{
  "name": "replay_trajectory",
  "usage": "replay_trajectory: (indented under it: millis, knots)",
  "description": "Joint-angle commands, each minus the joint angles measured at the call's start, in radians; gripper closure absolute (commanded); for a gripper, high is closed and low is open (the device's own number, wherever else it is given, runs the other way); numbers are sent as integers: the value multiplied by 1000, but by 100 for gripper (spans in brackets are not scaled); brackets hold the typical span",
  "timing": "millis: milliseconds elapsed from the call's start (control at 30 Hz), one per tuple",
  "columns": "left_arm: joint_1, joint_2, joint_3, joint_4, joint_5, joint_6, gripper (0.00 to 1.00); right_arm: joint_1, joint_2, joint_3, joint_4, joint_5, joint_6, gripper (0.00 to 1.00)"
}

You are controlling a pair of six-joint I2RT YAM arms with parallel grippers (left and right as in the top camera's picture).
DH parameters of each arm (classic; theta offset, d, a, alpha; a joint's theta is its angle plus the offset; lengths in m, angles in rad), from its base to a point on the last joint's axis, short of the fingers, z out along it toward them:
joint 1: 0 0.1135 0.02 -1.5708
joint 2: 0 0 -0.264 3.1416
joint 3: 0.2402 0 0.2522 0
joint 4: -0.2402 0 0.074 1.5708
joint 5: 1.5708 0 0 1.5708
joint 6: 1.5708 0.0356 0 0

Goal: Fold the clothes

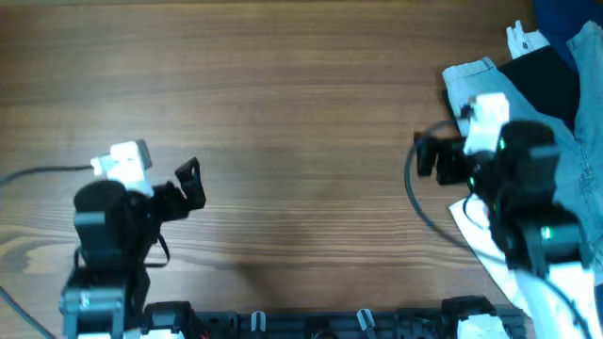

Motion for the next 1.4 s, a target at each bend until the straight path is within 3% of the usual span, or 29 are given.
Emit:
replay_trajectory:
  millis: [0, 100, 267, 400, 500, 667, 733, 867, 1067, 1367]
  knots:
    - [-5, 116, 98, -40, 89, -8, 0, -4, 127, 78, 22, 26, -70, 0]
    - [-5, 129, 98, -40, 111, -8, 0, -11, 235, 78, 56, 339, -1, 0]
    - [-5, 129, 98, -40, 111, -7, 0, -88, 480, 78, 83, 637, 89, 0]
    - [-5, 129, 98, -39, 111, -8, 0, -123, 661, 78, 143, 618, 76, 3]
    - [-5, 129, 98, -40, 111, -8, 0, -135, 745, 77, 181, 697, 76, 4]
    - [-5, 129, 98, -40, 111, -8, 0, -171, 856, 77, 226, 640, 77, 6]
    - [-5, 129, 98, -40, 111, -8, 0, -188, 879, 77, 225, 640, 100, 12]
    - [-5, 129, 98, -40, 111, -7, 0, -221, 893, 77, 236, 579, 112, 14]
    - [-5, 129, 98, -35, 111, -7, 0, -227, 893, 77, 229, 309, 19, 15]
    - [-5, 129, 98, -36, 111, -7, 0, -226, 894, 27, 257, 427, 33, 15]
